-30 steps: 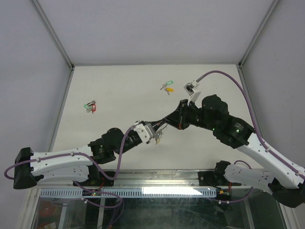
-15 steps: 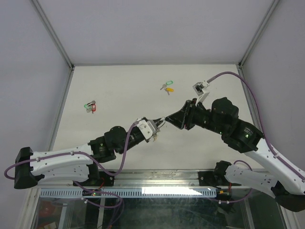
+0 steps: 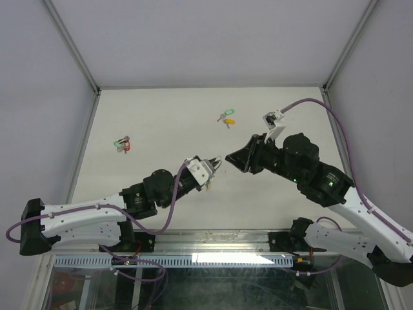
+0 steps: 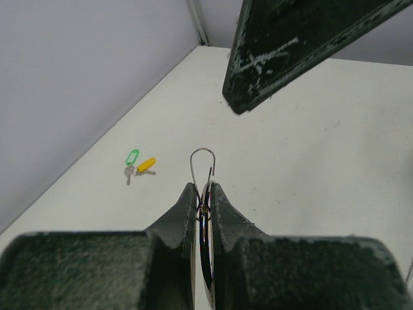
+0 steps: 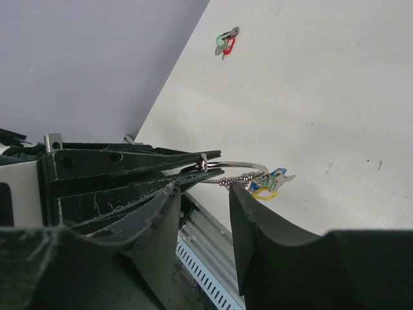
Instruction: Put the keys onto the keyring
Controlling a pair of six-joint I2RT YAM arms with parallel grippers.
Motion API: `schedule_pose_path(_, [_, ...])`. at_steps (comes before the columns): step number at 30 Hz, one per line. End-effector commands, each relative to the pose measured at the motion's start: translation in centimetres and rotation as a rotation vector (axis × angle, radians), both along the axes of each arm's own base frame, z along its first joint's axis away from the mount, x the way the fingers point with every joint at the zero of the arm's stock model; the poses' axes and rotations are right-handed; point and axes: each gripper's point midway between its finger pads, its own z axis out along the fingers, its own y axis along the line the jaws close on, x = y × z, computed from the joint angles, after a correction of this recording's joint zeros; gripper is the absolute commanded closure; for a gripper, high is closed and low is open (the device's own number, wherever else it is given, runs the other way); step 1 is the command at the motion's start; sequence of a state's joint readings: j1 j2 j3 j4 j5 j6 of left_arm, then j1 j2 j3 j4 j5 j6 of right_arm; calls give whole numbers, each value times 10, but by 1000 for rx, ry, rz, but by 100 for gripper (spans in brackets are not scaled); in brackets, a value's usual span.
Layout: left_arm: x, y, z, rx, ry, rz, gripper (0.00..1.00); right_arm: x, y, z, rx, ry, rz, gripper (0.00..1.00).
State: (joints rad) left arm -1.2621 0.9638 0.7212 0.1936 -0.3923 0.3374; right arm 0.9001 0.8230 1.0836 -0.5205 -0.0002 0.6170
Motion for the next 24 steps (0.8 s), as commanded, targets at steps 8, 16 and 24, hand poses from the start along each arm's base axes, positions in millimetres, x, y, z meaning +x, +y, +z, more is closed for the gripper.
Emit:
schedule_pose_path(8, [-3,-5,34,-100,-8,-23,100,1,27,10,65,-6,83,62])
schedule_pose_path(16, [-4,-9,33,-95,-7,-40,100,5,28,7,60,-2,63,65])
schedule_pose_path(24, [-6,-11,34,-95,-8,-54,100,6,32,3,53,9,69,69])
